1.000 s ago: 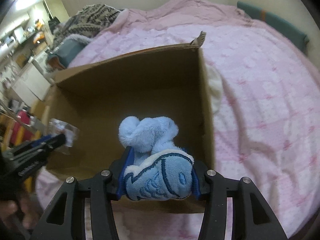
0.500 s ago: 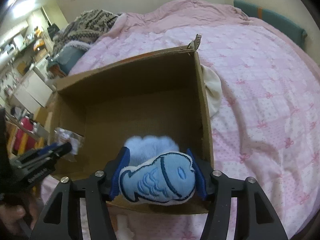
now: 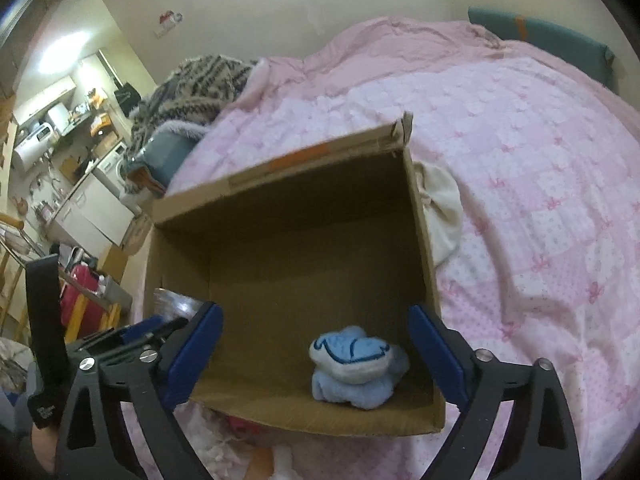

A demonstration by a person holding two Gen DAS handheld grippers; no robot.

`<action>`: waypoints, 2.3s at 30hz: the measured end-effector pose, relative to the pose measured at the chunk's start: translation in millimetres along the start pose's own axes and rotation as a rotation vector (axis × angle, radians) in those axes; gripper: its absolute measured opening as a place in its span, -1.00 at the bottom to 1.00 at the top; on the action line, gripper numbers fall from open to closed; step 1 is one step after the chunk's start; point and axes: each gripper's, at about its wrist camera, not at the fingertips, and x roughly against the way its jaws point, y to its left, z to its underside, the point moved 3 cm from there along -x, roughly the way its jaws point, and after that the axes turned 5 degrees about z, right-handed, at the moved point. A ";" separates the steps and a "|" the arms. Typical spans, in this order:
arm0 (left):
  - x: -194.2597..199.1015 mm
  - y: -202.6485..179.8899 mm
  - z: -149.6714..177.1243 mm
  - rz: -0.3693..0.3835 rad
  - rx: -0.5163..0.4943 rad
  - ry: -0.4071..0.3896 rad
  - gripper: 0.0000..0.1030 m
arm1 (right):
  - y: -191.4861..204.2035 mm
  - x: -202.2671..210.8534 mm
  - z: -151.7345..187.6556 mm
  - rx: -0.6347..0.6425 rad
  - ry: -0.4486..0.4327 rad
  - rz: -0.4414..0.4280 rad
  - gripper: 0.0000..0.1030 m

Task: Organize soft objects
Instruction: 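Lower the plastic bag into the box and open the left gripper, then grasp the white sock with the right gripper while the left grasps the cream lace fabric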

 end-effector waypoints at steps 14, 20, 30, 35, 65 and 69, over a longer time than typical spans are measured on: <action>26.0 8.6 -2.6 -0.024 0.020 -0.062 0.43 | -18.7 10.9 -1.5 -0.101 -0.010 -0.014 0.98; 37.4 13.0 1.6 -0.046 0.020 -0.062 0.43 | -15.5 19.7 4.3 -0.081 0.000 -0.006 0.98; 64.4 18.0 21.1 -0.039 0.040 -0.067 0.43 | -2.9 35.3 27.8 -0.021 0.038 0.012 0.98; 74.5 18.2 37.4 -0.054 0.041 -0.063 0.43 | 0.3 41.4 41.7 -0.010 0.063 0.016 0.98; 68.6 37.8 93.9 -0.034 0.184 0.056 0.43 | -10.5 19.0 111.3 -0.108 0.351 -0.045 0.98; 64.0 37.2 95.4 -0.026 0.189 0.078 0.43 | -4.5 -1.2 125.3 -0.109 0.455 -0.070 0.65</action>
